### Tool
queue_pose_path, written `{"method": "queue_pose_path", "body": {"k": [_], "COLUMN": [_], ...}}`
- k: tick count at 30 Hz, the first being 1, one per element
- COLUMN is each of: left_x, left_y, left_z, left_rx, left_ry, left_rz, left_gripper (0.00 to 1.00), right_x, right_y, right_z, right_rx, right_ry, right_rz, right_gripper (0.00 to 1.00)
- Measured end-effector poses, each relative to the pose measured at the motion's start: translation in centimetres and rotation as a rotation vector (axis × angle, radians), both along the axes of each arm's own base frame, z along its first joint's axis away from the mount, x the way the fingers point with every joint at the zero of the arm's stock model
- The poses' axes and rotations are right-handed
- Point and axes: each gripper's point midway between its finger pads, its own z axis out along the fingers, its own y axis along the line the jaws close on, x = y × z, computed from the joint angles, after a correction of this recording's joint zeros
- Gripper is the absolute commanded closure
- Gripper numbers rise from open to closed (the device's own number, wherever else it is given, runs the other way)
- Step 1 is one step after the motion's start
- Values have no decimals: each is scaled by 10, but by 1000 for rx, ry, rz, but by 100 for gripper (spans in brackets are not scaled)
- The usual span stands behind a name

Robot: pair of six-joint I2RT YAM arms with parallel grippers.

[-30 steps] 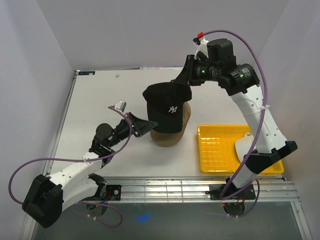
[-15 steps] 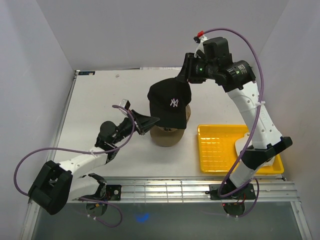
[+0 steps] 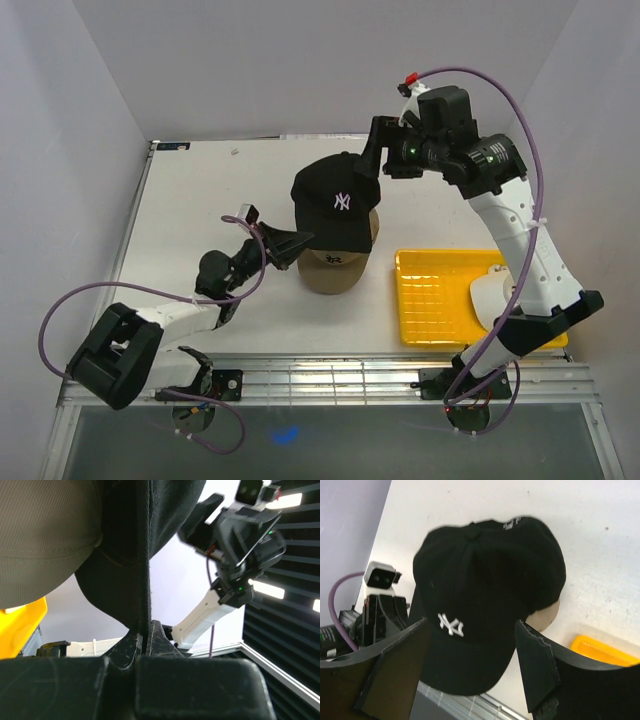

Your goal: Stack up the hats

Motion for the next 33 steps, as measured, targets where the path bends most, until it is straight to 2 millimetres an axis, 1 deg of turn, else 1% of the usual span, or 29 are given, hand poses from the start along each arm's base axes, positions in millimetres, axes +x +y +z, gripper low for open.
{"method": "queue_pose_path", "body": {"k": [3,6,8,11,13,16,18,19,20,22,26,30,33], "left_x": [4,9,11,14,16,19,19,19,19,19,19,21,21], "left_y": [-1,-2,-3,-5,-6,-8,-8,-8,-8,-8,-8,-10,-10], "left_z": [-1,-6,-7,-4,-1,5,9,9,9,9,9,10,12], "left_rx": [-22,-28,-34,-43,-49,-57,-63,-64,-64,-64,-67,-68,-69], "left_ry": [8,32,40,44,40,29,22,22,23,24,30,32,27], "left_rz": [-5,-8,-10,-13,-15,-17,-19,-19,-20,-21,-23,-27,-30], "left_gripper": [100,100,100,100,100,100,100,100,100,100,100,100,100], "right_x": [-18,-38,-53,-73,-85,-97,-100,-101,-102,-101,-99,-101,-103], "right_y": [-10,-20,-24,-28,-30,-32,-31,-31,-30,-30,-29,-25,-22], "right_z": [-8,-10,-11,-20,-33,-65,-86,-95,-104,-114,-117,-106,-102], "right_rx": [-2,25,55,106,148,211,270,298,331,395,535,667,752], "right_ry": [24,25,29,49,75,154,217,244,279,317,345,332,337], "right_rz": [-5,4,19,43,61,72,77,78,75,70,64,72,71], "right_gripper": [26,26,23,21,19,17,16,13,12,10,7,6,6]}}
